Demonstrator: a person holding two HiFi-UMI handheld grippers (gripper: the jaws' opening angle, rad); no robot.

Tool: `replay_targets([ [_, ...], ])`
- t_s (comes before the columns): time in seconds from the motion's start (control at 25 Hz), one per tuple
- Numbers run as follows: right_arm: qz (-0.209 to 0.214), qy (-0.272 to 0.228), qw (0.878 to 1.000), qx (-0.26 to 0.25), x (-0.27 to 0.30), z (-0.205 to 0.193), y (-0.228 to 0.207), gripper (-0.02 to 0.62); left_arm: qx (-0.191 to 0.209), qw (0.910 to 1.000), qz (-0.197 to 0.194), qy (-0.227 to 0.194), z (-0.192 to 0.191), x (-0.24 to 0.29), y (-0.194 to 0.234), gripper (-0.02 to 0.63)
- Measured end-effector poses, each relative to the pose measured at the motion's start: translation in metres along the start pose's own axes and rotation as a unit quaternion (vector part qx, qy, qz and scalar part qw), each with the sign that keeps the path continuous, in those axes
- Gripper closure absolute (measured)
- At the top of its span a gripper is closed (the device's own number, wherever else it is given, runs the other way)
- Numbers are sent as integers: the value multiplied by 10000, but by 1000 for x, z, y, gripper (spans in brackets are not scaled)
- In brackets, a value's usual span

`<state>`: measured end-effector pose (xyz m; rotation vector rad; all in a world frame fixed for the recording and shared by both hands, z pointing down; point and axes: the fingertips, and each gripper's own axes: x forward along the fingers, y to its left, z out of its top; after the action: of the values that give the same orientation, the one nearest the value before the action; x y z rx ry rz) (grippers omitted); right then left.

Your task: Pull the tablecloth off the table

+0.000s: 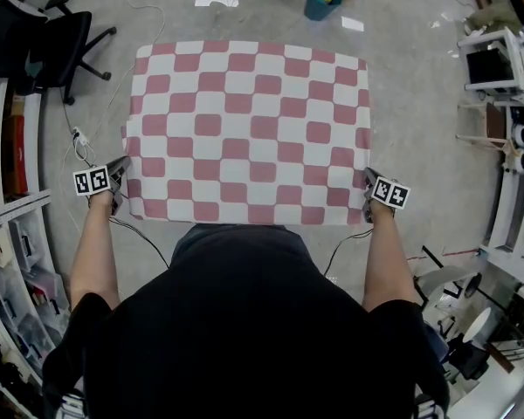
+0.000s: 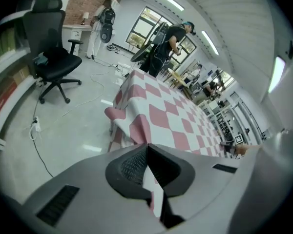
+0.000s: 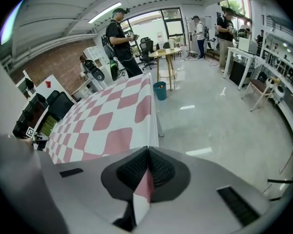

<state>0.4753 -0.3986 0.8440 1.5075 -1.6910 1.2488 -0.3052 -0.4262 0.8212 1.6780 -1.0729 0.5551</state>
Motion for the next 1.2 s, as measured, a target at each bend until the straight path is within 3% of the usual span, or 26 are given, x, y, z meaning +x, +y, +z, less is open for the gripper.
replay_targets([
  [0.16, -65, -154, 9999, 43, -12, 3, 7, 568, -235, 9983, -402, -357, 4, -14, -6, 584],
  [0.4, -413, -302, 9987, -51, -33, 4, 21, 568, 167, 9983, -524, -188, 4, -25, -4, 584],
  [0.72, -921, -354, 9948, -269, -68, -16, 41, 568, 249, 9949, -958, -208, -8, -45, -2, 584],
  [0.96, -916, -549, 9939, -278, -81, -17, 42, 568, 237, 9935, -1043, -384, -14, -55, -16, 584],
  [1.2, -889, -510, 9941, -360, -101, -55, 26, 568, 136, 9933, -930, -674, -49, -78, -38, 584],
])
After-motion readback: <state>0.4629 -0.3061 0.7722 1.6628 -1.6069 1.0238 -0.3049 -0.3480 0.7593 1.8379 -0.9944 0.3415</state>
